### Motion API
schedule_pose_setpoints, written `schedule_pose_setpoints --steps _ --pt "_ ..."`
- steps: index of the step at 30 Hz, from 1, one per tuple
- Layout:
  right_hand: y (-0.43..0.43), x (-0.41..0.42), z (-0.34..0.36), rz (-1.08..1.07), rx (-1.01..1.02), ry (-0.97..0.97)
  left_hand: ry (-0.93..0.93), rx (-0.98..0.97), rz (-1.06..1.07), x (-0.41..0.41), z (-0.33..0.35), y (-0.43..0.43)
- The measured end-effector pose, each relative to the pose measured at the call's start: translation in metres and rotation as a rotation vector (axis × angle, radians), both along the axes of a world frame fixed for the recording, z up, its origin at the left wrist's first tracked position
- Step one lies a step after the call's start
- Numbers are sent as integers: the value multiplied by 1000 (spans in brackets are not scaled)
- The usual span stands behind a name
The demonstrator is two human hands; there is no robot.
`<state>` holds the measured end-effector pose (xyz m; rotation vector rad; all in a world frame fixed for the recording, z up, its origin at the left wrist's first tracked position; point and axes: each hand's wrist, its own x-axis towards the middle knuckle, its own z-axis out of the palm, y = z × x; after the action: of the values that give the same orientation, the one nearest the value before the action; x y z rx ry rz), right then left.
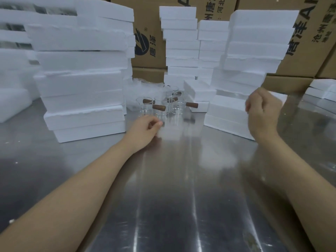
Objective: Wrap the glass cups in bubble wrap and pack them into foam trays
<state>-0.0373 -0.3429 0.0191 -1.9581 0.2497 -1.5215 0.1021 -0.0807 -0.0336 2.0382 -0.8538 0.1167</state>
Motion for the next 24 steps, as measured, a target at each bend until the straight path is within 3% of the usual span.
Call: schedule_pose_setpoints --steps 4,7,16,20,24 --pt "64 27 -27 219 83 504 -300 176 100 4 -6 -5" --pt "74 37 -46 147 -93 841 -345 296 218 7 -9 -10" --pt "73 34 -46 159 -311 895 -285 425 383 46 -1 -24" --pt "71 35 -48 151 -341 904 -213 361 334 60 0 -25" --pt "68 39 -47 185 -324 891 -255 294 343 58 -1 -26"
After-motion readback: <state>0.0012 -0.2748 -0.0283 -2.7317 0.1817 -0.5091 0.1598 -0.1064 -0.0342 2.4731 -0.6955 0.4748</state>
